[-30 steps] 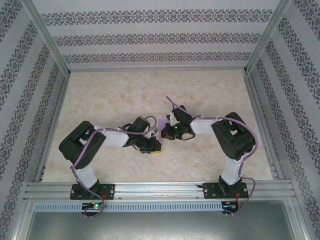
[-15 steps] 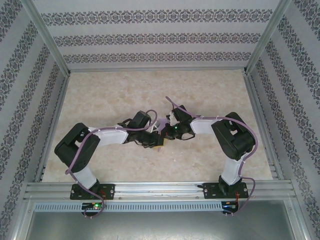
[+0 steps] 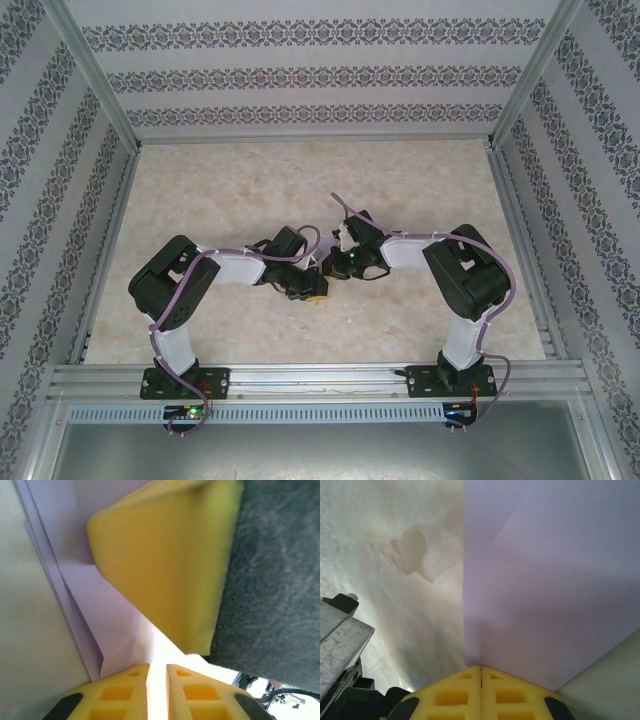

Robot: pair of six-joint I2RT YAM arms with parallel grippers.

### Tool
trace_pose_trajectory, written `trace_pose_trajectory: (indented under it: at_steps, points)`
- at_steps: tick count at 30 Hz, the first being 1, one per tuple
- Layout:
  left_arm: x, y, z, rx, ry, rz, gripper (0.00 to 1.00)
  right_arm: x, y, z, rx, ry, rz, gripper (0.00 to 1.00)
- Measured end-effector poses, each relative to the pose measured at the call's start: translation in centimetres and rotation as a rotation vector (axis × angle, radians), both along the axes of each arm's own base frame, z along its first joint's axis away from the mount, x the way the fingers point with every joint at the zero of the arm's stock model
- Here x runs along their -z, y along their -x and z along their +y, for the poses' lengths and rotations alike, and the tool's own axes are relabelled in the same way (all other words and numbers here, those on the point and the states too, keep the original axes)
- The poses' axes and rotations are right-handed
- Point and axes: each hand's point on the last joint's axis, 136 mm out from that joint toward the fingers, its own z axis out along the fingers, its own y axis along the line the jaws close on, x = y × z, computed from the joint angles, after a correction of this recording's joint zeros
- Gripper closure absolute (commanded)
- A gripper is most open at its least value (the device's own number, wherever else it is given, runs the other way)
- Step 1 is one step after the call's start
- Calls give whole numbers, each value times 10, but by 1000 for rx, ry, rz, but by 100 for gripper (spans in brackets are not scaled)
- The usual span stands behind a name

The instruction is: Fold a paper plane with a square sheet of paper (fold left side to right side)

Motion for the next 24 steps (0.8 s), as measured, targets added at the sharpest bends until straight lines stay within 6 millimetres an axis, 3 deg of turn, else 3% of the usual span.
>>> trace_pose_trajectory:
  at_steps: [14,24]
  points:
    - [2,4,4,0,30,-35,84,0,0,0,-3,4,3,100]
    - [1,28,22,0,7,-6,84,0,0,0,-5,5,3,100]
